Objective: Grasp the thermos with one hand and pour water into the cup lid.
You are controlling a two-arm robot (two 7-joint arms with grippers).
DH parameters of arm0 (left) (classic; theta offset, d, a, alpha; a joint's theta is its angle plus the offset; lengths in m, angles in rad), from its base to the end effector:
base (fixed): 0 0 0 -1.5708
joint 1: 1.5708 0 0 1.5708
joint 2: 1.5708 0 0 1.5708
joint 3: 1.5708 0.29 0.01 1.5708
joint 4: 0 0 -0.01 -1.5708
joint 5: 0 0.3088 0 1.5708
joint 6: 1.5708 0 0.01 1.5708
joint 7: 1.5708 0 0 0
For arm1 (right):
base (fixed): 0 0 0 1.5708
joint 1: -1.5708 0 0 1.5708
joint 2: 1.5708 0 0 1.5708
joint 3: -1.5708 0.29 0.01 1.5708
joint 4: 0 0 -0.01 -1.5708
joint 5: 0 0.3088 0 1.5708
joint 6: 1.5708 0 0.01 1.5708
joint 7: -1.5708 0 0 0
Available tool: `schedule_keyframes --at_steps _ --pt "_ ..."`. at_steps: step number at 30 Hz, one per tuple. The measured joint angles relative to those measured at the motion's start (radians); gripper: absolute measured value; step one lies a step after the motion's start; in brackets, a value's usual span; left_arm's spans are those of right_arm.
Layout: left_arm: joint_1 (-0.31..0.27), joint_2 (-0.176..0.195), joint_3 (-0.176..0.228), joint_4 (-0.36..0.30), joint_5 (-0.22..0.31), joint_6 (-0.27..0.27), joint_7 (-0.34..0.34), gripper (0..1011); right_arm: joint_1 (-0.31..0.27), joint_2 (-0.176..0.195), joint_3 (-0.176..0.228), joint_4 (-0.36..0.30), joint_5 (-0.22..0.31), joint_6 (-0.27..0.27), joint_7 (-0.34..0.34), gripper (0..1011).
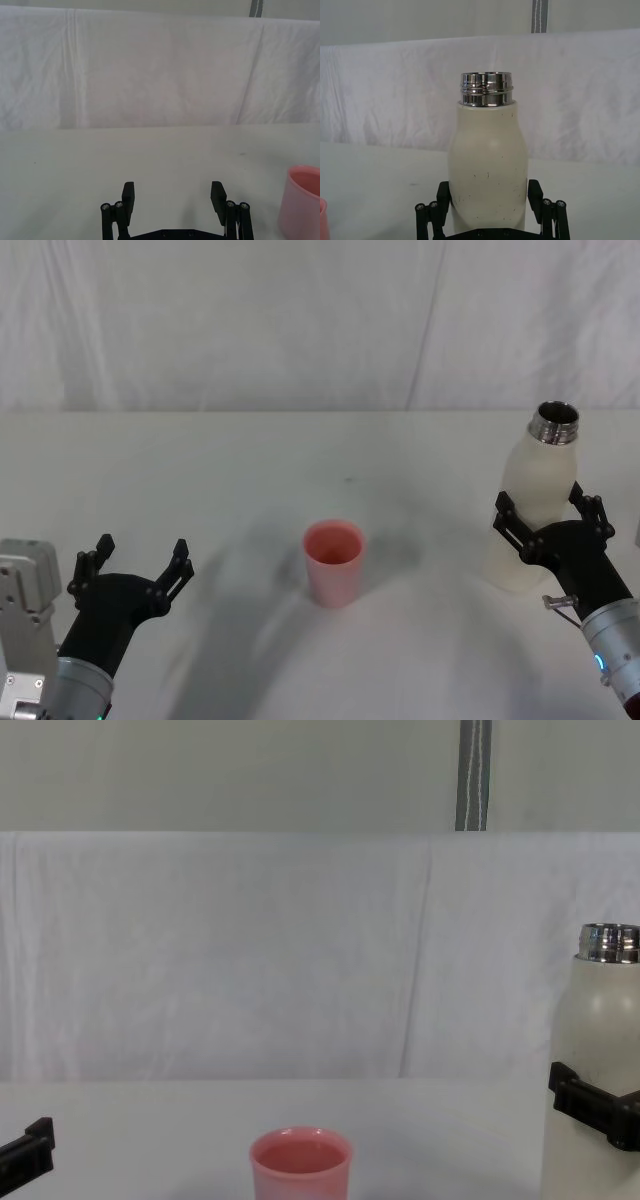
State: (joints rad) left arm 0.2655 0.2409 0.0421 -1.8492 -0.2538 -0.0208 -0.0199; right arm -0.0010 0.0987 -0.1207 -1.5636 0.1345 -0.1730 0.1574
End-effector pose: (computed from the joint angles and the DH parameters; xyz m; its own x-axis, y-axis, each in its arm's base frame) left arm 0.2529 0.0375 -0.2853 0.1245 0.9917 -0.0327 -0.9921 0.1239 -0.0176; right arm 0.3259 0.0095 -0.3033 0.2708 -0.9626 -0.0123 0.9513 0.2656 0.1561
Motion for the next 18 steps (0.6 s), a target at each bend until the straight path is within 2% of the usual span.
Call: schedule_keyframes --at_steps 18 --pt "0.0 0.0 0.0 0.0 0.0 0.0 0.0 1001 -0.02 0.0 0.005 -0.022 0.002 0.002 -0.004 1001"
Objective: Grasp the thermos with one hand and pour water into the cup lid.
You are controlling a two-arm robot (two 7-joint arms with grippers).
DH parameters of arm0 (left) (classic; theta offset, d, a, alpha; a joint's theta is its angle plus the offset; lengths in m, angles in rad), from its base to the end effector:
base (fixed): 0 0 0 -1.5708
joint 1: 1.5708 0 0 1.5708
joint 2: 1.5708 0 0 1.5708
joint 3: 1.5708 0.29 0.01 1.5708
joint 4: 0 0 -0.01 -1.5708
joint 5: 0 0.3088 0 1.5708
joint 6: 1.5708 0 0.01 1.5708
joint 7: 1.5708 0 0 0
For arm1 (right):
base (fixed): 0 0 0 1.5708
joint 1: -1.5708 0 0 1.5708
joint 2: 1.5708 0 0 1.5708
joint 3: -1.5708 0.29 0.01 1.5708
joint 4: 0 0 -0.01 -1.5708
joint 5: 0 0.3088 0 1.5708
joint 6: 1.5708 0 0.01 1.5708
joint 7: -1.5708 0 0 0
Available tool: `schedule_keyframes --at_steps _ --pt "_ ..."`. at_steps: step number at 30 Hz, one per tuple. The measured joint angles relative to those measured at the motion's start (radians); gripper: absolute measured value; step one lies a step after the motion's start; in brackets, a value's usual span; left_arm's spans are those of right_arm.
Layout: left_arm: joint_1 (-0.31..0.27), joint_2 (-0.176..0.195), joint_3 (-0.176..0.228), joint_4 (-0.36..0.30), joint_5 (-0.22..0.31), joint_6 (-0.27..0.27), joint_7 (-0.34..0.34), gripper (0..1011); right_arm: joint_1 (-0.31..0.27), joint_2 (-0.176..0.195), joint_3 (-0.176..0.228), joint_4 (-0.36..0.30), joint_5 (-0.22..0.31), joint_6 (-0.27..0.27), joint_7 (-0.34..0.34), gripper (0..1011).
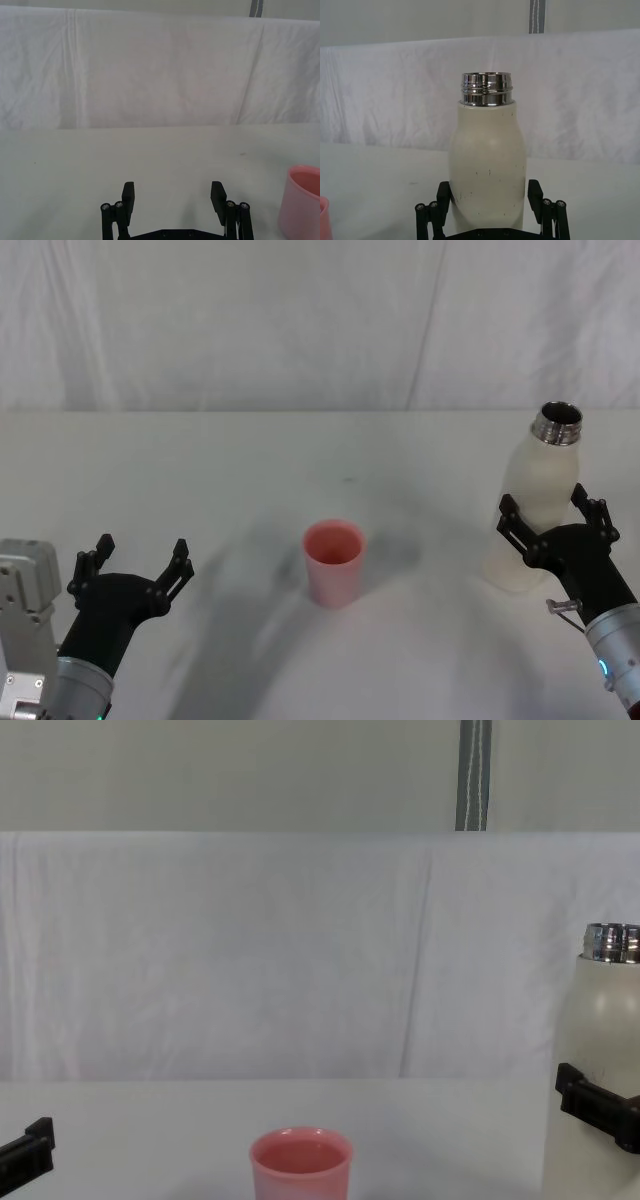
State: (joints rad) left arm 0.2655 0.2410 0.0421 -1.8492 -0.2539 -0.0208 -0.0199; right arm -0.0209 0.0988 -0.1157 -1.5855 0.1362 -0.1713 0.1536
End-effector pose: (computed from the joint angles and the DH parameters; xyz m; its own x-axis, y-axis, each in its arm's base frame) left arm 0.2529 0.0376 -0.2853 0.1245 0.9917 -0.0327 -0.9921 0.1240 -0.0176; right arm 0.3203 0.0086 -0.3027 0.2645 -0.9643 -0.0166 0.9530 0.2587 0.1574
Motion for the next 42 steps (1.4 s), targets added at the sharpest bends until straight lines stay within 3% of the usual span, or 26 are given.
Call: schedule_keyframes --at_steps 28,42 --pt "0.0 0.0 0.0 0.0 0.0 0.0 0.0 1001 -0.091 0.009 0.005 -0.089 -0.015 0.007 -0.01 1001" --pt "0.0 0.0 0.0 0.0 0.0 0.0 0.0 1001 -0.159 0.039 -0.006 -0.146 -0.065 0.004 -0.008 1001"
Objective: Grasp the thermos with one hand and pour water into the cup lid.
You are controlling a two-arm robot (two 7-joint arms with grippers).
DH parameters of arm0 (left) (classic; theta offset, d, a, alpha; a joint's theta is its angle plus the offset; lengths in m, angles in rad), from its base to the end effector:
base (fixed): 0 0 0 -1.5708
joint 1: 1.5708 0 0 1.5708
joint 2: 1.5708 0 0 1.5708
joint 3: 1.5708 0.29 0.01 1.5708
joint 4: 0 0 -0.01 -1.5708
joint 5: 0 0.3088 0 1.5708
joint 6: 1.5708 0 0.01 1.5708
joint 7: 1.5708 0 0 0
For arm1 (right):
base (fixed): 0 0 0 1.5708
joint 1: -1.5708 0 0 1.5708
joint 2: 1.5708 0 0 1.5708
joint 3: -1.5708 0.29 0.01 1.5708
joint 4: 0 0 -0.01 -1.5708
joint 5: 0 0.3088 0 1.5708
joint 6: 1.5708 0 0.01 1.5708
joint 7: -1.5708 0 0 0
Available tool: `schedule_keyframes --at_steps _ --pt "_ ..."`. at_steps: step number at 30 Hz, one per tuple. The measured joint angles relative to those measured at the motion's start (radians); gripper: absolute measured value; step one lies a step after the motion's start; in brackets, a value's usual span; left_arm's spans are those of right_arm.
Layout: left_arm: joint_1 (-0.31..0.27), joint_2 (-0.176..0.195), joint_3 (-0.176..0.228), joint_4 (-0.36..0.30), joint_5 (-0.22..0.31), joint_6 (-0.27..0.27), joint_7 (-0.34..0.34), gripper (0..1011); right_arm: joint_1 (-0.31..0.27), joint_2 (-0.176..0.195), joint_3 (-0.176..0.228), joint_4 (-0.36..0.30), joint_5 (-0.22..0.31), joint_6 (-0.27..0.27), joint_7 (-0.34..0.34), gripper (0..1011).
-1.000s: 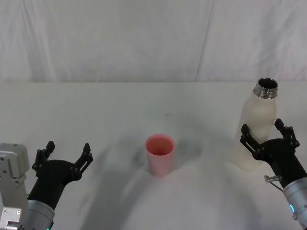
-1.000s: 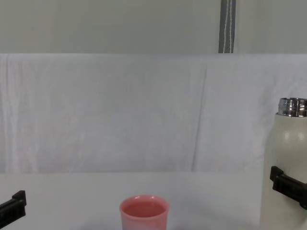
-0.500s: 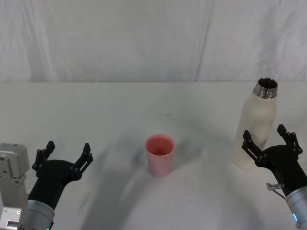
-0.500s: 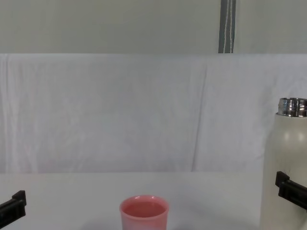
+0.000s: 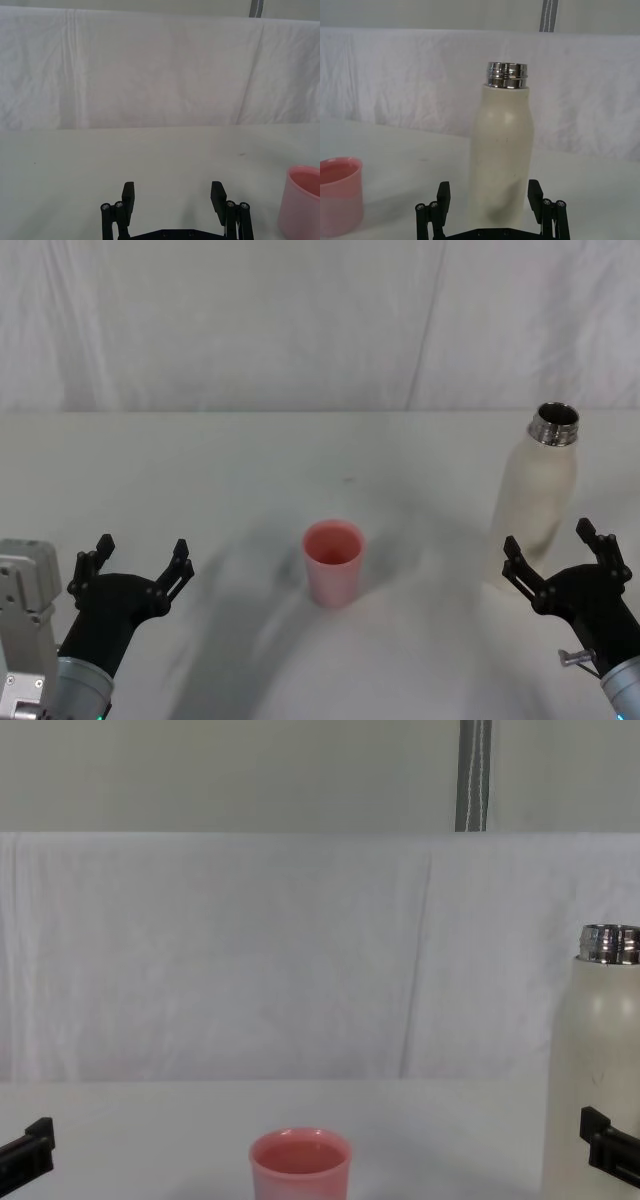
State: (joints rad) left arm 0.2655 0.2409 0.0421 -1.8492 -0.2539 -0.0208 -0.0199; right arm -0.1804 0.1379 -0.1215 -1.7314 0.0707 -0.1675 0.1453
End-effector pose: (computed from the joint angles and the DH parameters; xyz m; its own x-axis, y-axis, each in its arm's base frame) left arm 0.2529 0.0375 -0.2853 0.1245 0.9917 -0.0328 -0.9921 0.1239 -0.0176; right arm 0.2733 0.0050 -0.3043 0.2824 -0.9574 0.0605 0.9497 0.2880 0.1233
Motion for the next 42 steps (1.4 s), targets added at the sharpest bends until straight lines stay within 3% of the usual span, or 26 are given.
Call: schedule_keyframes --at_steps 26,42 --pt "0.0 0.0 0.0 0.0 0.0 0.0 0.0 1001 -0.037 0.005 -0.055 -0.019 -0.014 0.002 0.026 1001" --pt "0.0 0.0 0.0 0.0 0.0 0.0 0.0 1001 0.003 -0.006 -0.077 0.032 0.004 -0.001 0.036 1001"
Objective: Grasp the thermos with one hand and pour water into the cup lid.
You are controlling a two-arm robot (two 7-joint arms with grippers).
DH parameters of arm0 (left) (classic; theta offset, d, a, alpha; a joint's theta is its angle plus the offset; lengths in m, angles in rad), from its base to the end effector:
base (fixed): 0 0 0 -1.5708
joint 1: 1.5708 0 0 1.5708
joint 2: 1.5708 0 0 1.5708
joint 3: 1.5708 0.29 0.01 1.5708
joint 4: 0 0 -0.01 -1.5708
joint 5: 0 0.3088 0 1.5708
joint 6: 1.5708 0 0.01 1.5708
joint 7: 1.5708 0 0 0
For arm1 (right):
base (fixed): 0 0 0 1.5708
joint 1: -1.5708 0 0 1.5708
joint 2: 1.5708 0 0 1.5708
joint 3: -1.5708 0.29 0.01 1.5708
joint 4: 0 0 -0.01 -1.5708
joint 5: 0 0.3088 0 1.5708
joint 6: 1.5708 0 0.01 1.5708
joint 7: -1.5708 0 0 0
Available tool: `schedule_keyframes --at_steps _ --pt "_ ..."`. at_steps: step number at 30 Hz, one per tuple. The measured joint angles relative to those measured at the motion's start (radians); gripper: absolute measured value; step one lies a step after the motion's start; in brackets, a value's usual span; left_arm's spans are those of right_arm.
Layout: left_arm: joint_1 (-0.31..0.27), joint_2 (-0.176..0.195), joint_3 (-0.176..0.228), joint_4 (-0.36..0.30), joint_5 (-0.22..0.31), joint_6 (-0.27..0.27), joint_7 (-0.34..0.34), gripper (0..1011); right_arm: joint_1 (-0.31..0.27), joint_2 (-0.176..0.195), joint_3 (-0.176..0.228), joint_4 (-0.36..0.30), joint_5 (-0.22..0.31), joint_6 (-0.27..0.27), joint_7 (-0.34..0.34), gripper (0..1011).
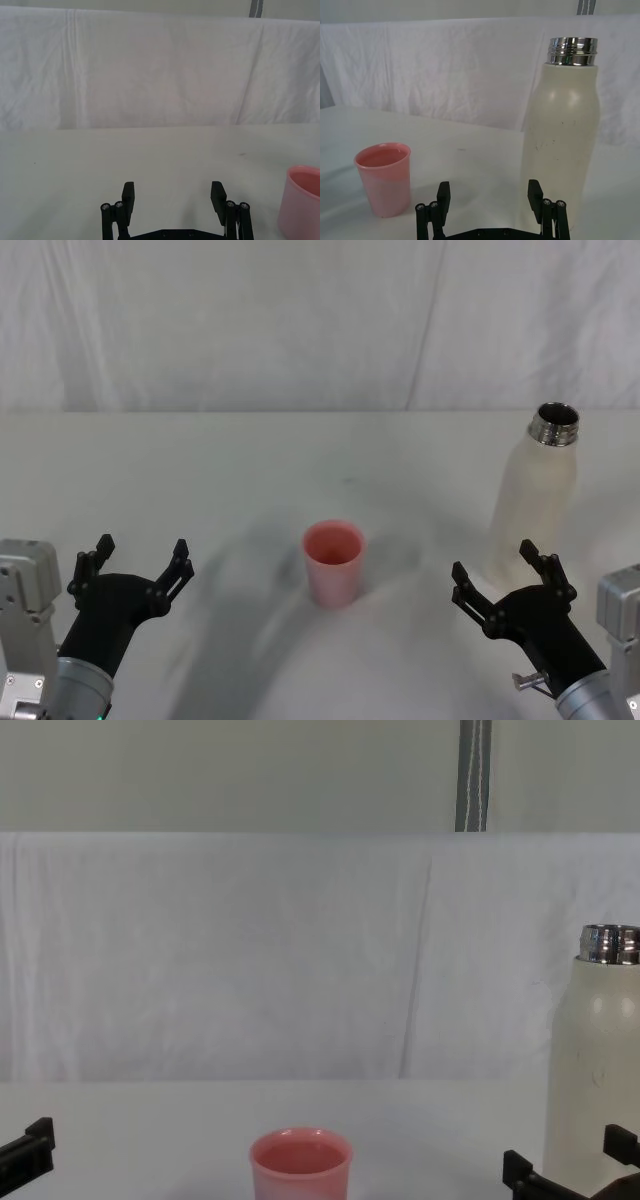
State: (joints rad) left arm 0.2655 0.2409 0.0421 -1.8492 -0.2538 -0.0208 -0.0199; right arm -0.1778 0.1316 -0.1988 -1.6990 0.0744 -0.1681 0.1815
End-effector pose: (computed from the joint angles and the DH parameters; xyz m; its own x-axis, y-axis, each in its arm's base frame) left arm 0.2529 0.0375 -0.2853 0.1245 0.9917 -0.0327 -0.9921 0.1239 -0.0176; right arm 0.2690 0.0301 -0.3163 0.3847 -0.9224 0.0345 0.9179 0.3863 0.0906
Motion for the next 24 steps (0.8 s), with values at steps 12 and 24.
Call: schedule_keyframes --at_steps 12,24 --pt "0.0 0.0 0.0 0.0 0.0 0.0 0.0 1001 0.03 -0.002 -0.011 0.034 0.008 0.003 0.005 1001" --pt "0.0 0.0 0.0 0.0 0.0 0.0 0.0 1001 0.05 -0.001 -0.019 0.059 0.014 0.01 0.011 1001"
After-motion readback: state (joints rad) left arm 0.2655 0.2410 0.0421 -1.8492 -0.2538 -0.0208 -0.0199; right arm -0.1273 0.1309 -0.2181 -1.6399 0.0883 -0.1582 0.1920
